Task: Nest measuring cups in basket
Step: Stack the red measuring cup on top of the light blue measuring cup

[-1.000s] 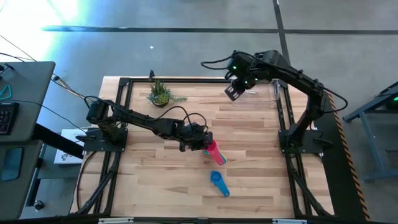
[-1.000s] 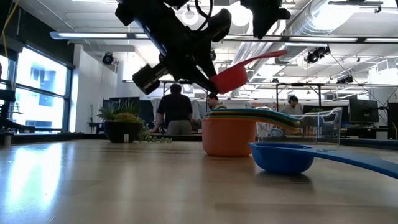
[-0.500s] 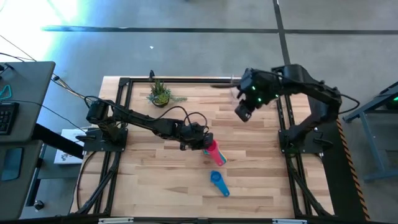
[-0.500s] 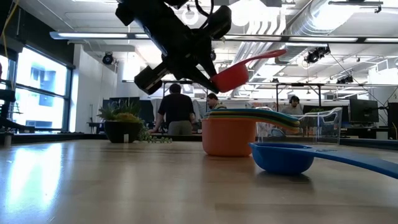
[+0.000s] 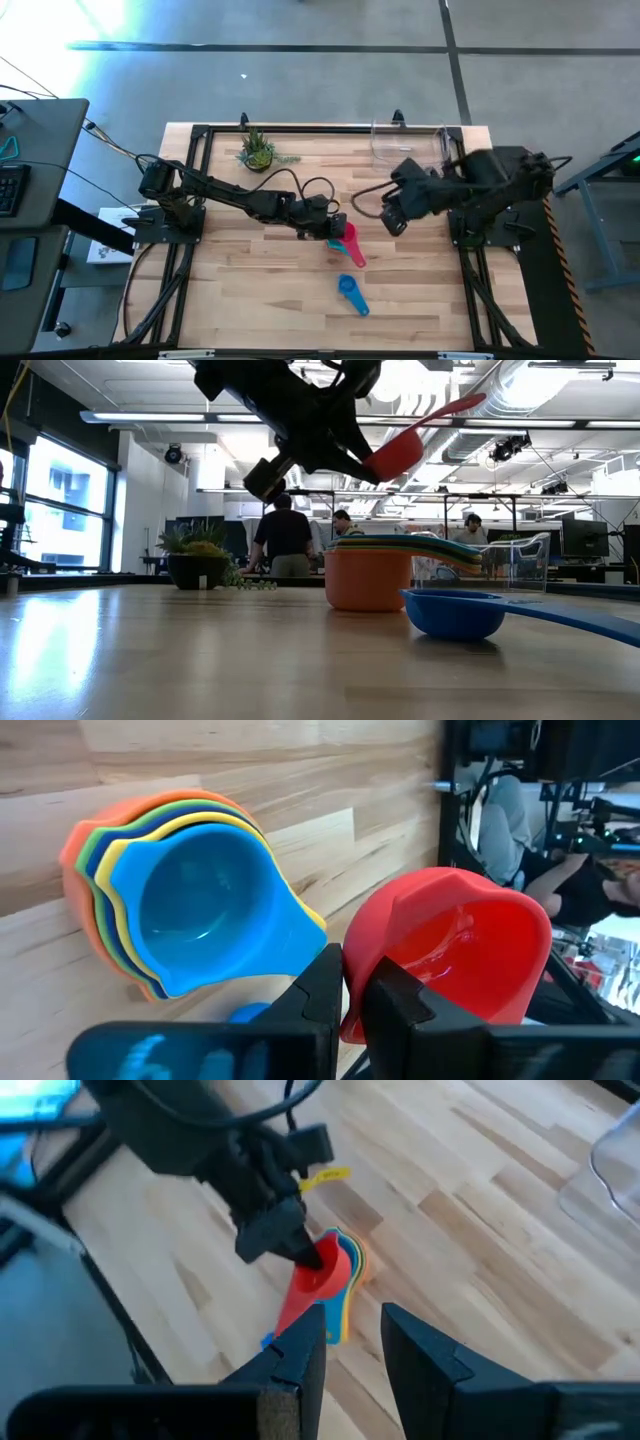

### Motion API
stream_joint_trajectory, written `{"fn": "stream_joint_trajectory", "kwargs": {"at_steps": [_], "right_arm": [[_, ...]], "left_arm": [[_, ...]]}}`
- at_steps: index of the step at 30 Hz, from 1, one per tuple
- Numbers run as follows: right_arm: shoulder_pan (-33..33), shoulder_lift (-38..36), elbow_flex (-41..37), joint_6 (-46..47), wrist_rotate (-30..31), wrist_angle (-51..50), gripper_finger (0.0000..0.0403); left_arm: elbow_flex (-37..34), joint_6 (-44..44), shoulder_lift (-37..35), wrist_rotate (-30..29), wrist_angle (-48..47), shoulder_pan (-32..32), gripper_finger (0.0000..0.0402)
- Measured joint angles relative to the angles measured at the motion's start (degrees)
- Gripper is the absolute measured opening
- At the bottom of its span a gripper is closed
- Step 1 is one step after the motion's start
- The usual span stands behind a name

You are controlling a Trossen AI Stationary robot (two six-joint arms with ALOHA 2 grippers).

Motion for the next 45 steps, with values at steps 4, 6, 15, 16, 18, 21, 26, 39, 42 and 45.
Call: {"fn": "stream_joint_trajectory", "kwargs": {"at_steps": [4,6,15,16,18,21,26,39,42,45], "right_arm": [[3.28,0.28,-5.77,10.10,3.31,0.10,0.0092],[4.18,0.43,-10.17,14.42,3.39,0.14,0.0092],[4.03,0.37,-23.15,24.38,3.34,7.94,0.0092],[3.62,0.37,-23.91,24.33,2.83,8.98,0.0092],[2.92,0.34,-25.34,24.30,2.76,11.27,0.0092],[1.82,0.34,-26.50,21.79,2.31,13.52,0.0092],[-0.12,0.31,-27.55,14.13,-0.05,17.34,0.0092],[-5.80,0.32,-34.68,1.16,-10.33,28.29,0.0136],[-6.61,0.32,-34.68,0.79,-10.06,29.51,0.0140],[-7.52,0.79,-34.64,-0.02,-9.90,30.62,0.0140]], "left_arm": [[0.00,1.46,0.00,0.29,-0.31,0.00,0.0021],[0.00,2.58,0.00,0.30,-0.22,0.00,0.0021],[0.00,7.60,0.00,1.62,-0.13,0.00,0.0021],[0.00,8.24,0.00,1.62,-0.13,0.00,0.0021],[0.00,8.77,0.00,1.62,-0.13,0.00,0.0021],[0.00,8.84,0.00,1.62,-0.07,0.00,0.0021],[0.00,11.06,0.00,1.65,-0.11,0.31,0.0021],[0.00,12.34,0.00,1.73,-0.28,1.17,0.0021],[0.00,12.36,-0.01,1.73,-0.37,1.29,0.0021],[0.00,12.43,-0.01,1.78,-0.39,1.55,0.0021]]}}
